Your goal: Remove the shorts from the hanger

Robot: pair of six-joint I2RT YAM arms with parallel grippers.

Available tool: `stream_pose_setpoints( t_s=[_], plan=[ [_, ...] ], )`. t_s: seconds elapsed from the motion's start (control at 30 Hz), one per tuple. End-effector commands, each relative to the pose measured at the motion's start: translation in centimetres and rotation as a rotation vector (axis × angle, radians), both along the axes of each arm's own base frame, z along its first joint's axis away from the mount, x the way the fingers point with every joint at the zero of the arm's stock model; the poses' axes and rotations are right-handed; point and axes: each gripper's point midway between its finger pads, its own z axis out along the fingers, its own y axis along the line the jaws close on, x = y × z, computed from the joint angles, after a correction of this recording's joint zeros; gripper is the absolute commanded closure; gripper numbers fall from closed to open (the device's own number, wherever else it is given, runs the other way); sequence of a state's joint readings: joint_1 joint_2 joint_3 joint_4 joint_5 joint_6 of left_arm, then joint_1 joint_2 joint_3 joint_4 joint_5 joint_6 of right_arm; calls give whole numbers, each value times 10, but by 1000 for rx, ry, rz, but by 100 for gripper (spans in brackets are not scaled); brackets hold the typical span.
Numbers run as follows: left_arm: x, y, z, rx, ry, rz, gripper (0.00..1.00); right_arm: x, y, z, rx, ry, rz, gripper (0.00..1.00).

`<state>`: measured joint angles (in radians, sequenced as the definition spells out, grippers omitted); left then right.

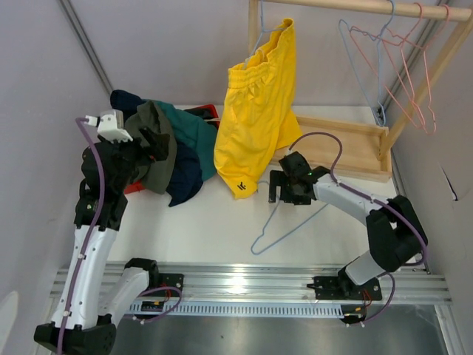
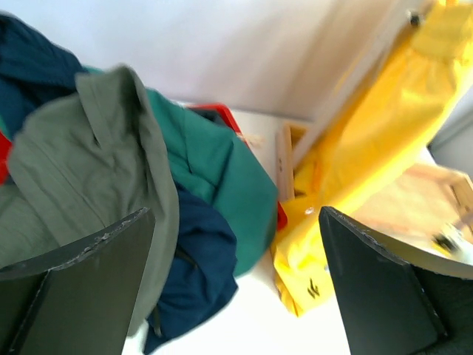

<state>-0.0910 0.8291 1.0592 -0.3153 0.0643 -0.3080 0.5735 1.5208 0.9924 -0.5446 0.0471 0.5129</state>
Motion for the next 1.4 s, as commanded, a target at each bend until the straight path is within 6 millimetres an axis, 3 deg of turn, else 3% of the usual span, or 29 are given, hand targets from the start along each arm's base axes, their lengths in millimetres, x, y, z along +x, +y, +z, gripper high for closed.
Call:
stream_pose_setpoints(
  t_s=[0.0, 0.23, 0.43, 0.63, 0.73, 0.77, 1.0, 1.37],
  plan=[
    [-18, -18, -7, -37, -2, -98, 1, 38, 15, 9, -6, -121, -96, 5],
    [-33, -22, -26, -39, 22, -131, 1, 45, 39, -15, -125, -131, -136, 9],
    [-52, -27, -29, -40, 7, -170, 1, 24, 28, -49, -270, -87, -194, 9],
    [-60, -26, -36, -21, 7, -179, 1, 14, 23, -56, -237, -98, -258, 12],
    [-62, -30, -39, -28, 7, -197, 1, 10, 29, -65, -222, -91, -267, 24],
    [-62, -29, -39, -29, 7, -197, 1, 9, 31, -68, -217, -87, -273, 33],
    [-65, -30, -42, -26, 9, -202, 1, -14, 37, -98, -181, -39, -289, 50],
    [-64, -28, -46, -28, 11, -191, 1, -30, 42, -129, -165, 16, -275, 76]
  ],
)
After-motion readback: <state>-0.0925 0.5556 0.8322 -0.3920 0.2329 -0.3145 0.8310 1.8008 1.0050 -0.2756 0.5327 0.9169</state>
